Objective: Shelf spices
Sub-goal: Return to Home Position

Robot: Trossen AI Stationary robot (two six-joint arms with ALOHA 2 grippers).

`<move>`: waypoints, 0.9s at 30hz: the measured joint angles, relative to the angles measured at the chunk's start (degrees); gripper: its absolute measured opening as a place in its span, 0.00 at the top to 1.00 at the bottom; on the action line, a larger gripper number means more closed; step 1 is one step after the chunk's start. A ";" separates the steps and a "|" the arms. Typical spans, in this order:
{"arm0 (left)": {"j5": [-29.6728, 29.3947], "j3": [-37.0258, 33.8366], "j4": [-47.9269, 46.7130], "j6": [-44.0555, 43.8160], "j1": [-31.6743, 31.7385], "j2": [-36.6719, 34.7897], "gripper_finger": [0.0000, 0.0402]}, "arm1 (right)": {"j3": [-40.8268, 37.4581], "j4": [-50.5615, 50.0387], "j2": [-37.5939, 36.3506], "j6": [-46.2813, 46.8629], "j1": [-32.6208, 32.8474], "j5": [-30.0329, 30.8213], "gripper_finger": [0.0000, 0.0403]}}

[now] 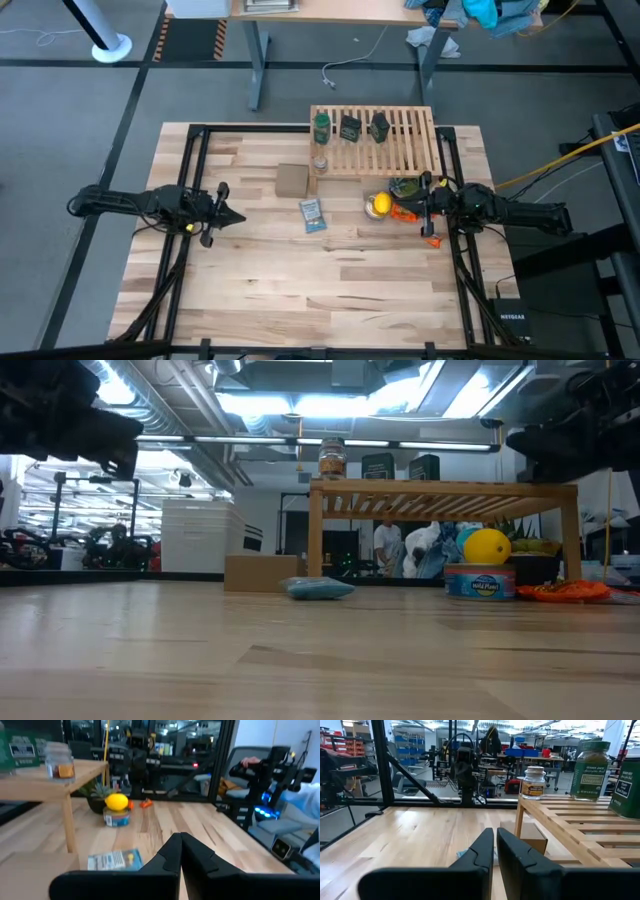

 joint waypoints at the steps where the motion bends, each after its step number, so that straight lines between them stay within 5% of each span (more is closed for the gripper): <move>1: 0.00 0.01 -0.01 0.00 0.00 -0.95 1.00 | 0.00 -0.04 0.00 -0.02 0.00 0.00 0.93; 27: -0.09 0.02 -0.01 0.01 -1.44 -1.44 1.00 | -0.01 -1.43 0.00 -0.02 -0.02 0.00 0.93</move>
